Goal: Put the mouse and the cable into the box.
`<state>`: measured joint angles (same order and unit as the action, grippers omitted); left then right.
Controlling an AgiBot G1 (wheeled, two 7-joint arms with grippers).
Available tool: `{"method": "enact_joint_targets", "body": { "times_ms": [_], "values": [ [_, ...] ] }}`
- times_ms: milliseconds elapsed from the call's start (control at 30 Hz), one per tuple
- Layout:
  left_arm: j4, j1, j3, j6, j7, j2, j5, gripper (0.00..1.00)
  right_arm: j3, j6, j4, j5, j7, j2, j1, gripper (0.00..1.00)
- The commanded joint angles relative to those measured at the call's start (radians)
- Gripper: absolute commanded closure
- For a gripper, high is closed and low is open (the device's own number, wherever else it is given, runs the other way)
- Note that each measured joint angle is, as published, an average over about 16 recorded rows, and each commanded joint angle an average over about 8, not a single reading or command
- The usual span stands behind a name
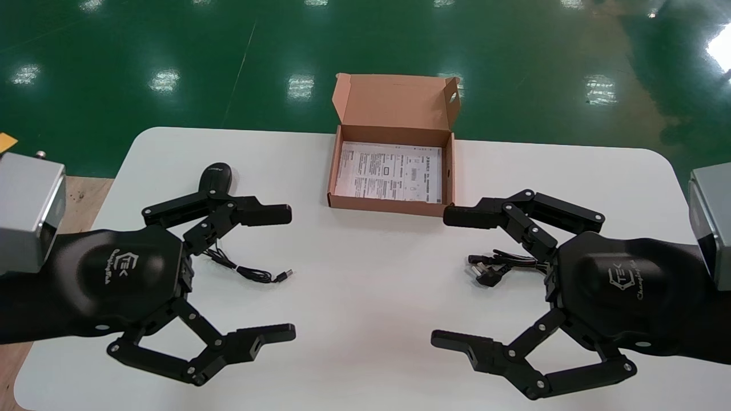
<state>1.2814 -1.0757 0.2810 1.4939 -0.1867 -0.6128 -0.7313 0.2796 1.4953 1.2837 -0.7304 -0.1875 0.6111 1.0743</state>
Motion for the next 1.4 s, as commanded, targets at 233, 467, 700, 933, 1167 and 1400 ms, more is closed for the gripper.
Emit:
{"method": "enact_joint_targets", "body": {
  "times_ms": [233,467,700,933,1167,1400],
  "values": [
    [0.000,0.000,0.000,0.000,0.000,0.000,0.000,0.00,0.000,0.000,0.000,0.000,0.000,0.000,0.000,0.00],
    [0.000,0.000,0.000,0.000,0.000,0.000,0.000,0.00,0.000,0.000,0.000,0.000,0.000,0.000,0.000,0.00],
    [0.000,0.000,0.000,0.000,0.000,0.000,0.000,0.00,0.000,0.000,0.000,0.000,0.000,0.000,0.000,0.00],
    [0.000,0.000,0.000,0.000,0.000,0.000,0.000,0.00,0.001,-0.001,-0.001,-0.001,0.001,0.001,0.001,0.00],
    [0.009,-0.030,0.023,0.026,-0.011,0.011,-0.044,0.00,0.003,0.003,0.001,-0.016,0.014,-0.001,0.007,0.00],
    [-0.021,-0.255,0.174,0.087,-0.056,-0.011,-0.286,0.00,0.033,0.034,-0.045,-0.172,0.146,0.000,0.077,0.00]
  ]
}}
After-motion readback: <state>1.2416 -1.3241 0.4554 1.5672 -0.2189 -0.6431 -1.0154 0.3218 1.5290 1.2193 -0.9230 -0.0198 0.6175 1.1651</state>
